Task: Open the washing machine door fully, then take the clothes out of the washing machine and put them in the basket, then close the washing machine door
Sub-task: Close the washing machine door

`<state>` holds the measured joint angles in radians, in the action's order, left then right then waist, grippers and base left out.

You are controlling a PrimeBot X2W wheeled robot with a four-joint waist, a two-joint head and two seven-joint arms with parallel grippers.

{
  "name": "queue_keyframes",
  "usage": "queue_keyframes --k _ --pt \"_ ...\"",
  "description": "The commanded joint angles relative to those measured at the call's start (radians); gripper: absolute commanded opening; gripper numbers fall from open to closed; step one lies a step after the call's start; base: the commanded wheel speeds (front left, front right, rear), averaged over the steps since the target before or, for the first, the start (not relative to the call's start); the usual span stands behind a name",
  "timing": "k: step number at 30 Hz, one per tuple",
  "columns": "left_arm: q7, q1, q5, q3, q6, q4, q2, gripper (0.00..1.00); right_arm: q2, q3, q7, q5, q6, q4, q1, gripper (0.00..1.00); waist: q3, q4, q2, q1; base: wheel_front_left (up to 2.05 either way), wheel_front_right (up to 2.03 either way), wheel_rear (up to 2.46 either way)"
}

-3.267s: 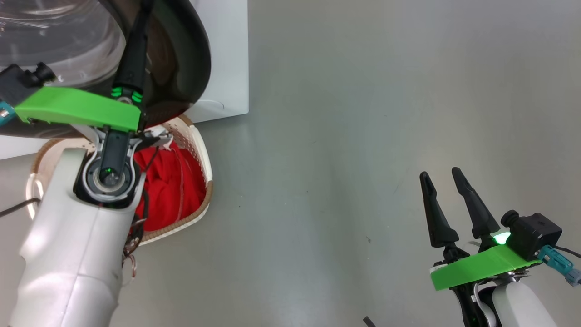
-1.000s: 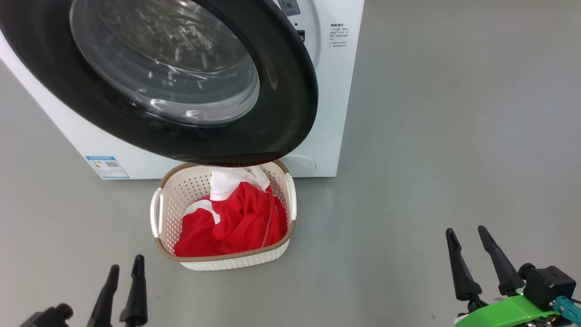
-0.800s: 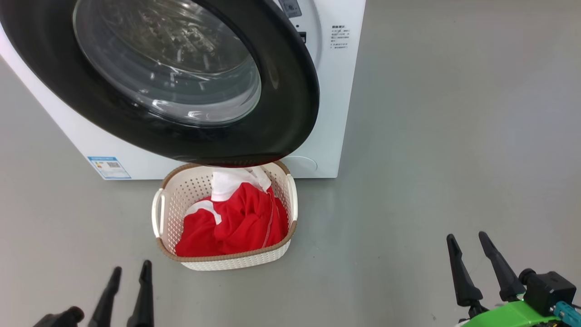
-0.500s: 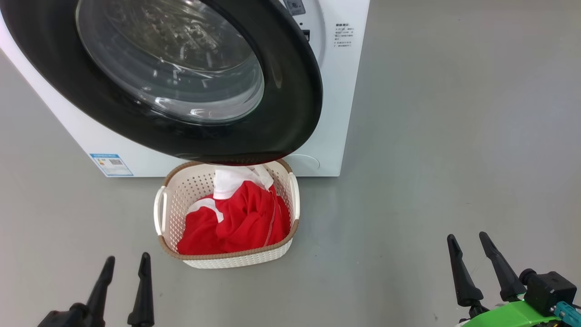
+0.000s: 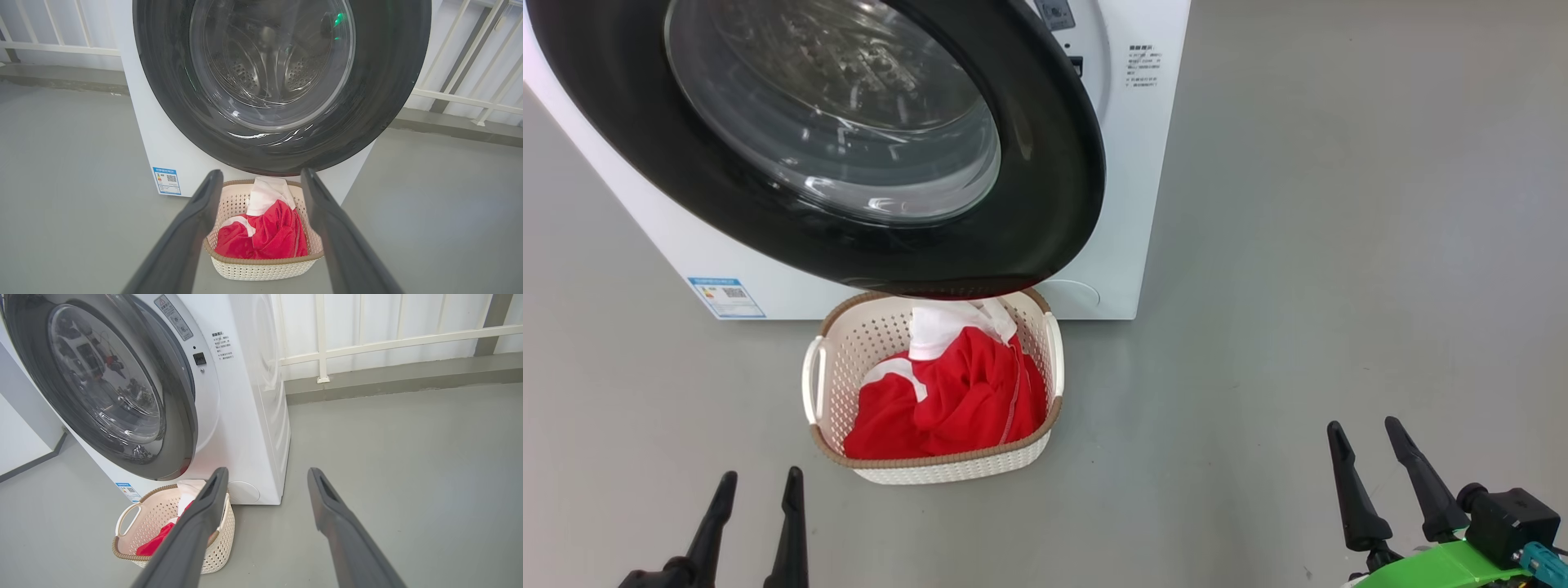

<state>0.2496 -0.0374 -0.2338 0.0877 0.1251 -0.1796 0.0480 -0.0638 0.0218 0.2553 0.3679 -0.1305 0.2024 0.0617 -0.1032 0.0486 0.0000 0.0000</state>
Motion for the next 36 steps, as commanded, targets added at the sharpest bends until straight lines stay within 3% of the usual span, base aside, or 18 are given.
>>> queue_keyframes --k 1,10,12,15,36 --pt "0.012 0.011 0.013 0.028 0.006 0.022 0.005 1.00 -0.017 -0.018 0.006 -0.008 0.000 -0.025 -0.016 1.00 0.000 0.000 0.0000 0.0000 0.00 0.00 0.00" --pt "0.012 0.016 0.015 0.024 0.006 0.026 0.003 1.00 -0.016 -0.023 0.006 -0.005 0.000 -0.027 -0.022 1.00 -0.001 0.007 0.0000 0.0000 0.00 0.00 0.00" --pt "0.012 0.020 0.014 0.019 0.006 0.026 0.003 1.00 -0.015 -0.031 0.006 0.003 0.000 -0.033 -0.031 0.47 -0.004 0.012 0.0000 0.0000 0.00 0.00 0.00" --pt "0.012 0.027 0.000 -0.001 0.006 0.020 0.003 1.00 -0.018 -0.045 0.006 0.009 0.000 -0.042 -0.049 0.01 -0.012 0.028 0.0000 0.0000 0.00 0.00 0.00" --pt "0.012 0.123 -0.124 -0.169 -0.004 0.015 0.002 1.00 -0.091 -0.199 0.006 0.042 0.000 -0.035 -0.367 0.00 -0.159 0.205 0.0000 0.0000 0.00 0.00 0.00"
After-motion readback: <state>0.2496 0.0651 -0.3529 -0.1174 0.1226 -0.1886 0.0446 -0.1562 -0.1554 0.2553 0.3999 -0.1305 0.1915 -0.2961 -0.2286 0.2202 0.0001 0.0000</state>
